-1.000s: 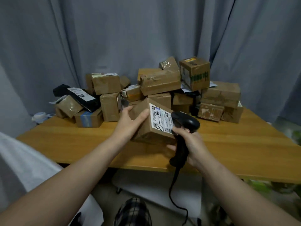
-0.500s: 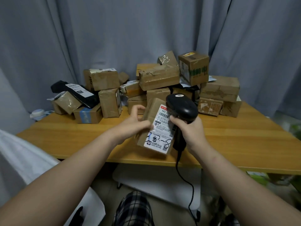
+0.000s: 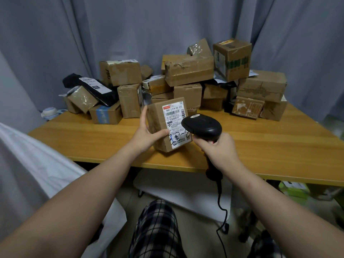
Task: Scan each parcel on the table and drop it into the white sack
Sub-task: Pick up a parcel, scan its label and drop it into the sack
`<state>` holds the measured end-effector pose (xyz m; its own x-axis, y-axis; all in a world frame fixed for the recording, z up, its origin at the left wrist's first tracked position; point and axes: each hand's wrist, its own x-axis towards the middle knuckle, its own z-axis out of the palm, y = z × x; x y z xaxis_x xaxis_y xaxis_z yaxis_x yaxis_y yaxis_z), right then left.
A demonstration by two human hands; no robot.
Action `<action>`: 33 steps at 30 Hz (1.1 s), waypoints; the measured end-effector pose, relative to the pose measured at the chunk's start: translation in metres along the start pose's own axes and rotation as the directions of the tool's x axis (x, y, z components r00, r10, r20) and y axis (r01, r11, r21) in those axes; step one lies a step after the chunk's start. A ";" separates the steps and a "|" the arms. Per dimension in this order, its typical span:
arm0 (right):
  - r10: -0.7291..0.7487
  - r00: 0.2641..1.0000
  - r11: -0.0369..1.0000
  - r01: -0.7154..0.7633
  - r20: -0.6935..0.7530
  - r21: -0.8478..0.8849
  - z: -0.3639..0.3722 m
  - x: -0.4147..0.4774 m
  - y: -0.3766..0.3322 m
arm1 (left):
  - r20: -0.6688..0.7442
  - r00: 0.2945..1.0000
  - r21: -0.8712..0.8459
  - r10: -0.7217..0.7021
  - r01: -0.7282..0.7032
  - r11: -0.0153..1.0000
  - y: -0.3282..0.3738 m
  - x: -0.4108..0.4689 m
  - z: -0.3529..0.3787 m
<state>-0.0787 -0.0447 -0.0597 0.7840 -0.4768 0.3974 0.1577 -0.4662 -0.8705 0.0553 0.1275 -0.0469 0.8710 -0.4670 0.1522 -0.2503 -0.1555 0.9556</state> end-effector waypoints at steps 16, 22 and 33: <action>0.012 1.000 0.997 -0.011 -0.008 0.083 -0.001 -0.007 0.000 | 0.000 0.999 -0.054 -0.047 0.047 0.997 -0.005 0.003 -0.002; 0.000 1.000 0.996 -0.001 0.007 0.087 -0.003 -0.008 -0.002 | 0.008 0.999 -0.054 -0.049 0.049 0.997 -0.006 0.003 -0.003; -0.006 1.000 0.994 0.005 0.002 0.107 0.001 -0.005 -0.004 | -0.042 0.999 -0.038 0.030 -0.031 0.999 -0.009 -0.005 0.004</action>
<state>-0.0824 -0.0399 -0.0588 0.7842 -0.4728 0.4018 0.2251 -0.3867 -0.8943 0.0518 0.1277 -0.0570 0.8801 -0.4347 0.1910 -0.2612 -0.1073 0.9593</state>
